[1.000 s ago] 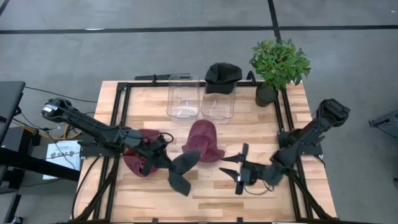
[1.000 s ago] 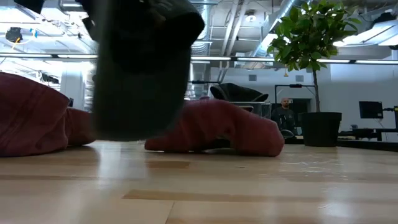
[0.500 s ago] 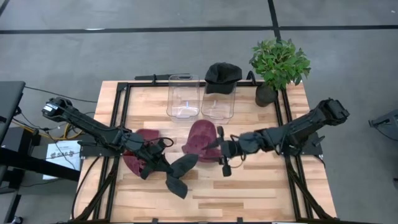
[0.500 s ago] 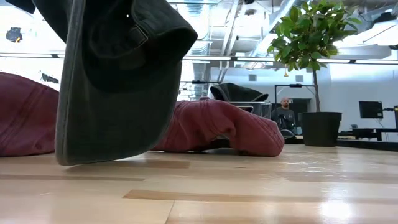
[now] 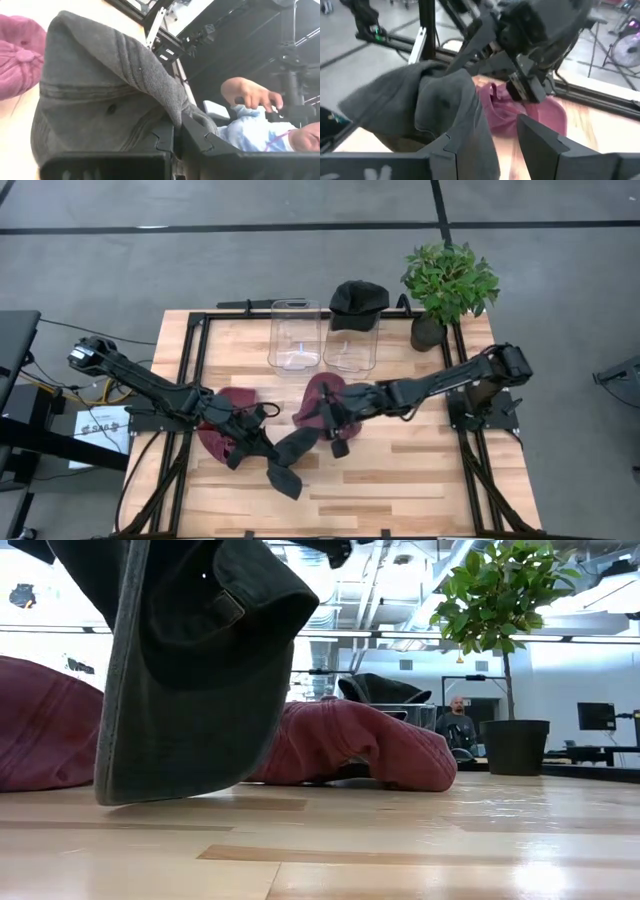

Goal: Pick & Place hat
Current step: Put the black cap into the right transparent bin

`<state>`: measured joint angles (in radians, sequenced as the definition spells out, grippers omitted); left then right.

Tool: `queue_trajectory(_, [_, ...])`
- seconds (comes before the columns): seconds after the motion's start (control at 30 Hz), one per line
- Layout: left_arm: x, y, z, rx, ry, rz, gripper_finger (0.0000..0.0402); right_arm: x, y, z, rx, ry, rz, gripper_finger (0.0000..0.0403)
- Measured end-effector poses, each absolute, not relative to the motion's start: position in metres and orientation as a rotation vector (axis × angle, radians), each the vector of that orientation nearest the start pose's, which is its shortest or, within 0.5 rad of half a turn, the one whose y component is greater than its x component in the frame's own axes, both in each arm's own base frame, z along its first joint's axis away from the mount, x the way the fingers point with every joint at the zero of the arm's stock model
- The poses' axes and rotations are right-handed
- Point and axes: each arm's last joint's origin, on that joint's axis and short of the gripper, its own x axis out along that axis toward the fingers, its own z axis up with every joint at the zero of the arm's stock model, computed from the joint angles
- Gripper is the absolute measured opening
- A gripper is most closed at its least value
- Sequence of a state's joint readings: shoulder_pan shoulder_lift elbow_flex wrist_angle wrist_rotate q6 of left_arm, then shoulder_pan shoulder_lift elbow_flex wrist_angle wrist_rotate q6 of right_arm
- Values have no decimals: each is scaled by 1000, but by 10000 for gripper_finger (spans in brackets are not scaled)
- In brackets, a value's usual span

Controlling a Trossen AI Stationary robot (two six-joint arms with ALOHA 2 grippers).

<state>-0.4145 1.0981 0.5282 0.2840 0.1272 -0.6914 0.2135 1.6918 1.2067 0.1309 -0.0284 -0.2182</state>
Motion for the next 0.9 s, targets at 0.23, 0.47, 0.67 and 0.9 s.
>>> queue_trajectory(0.23, [210,-96,228,-626,472,-411,13,406,89,281,-251,363,402,140])
queue_trajectory(0.47, [210,-96,228,-616,473,-412,13,417,85,282,-254,400,398,141])
queue_trajectory(0.67, [210,-96,228,-612,472,-412,13,422,81,269,-235,447,386,138])
queue_trajectory(0.9, [210,-96,228,-612,472,-413,13,426,84,258,-230,465,411,138])
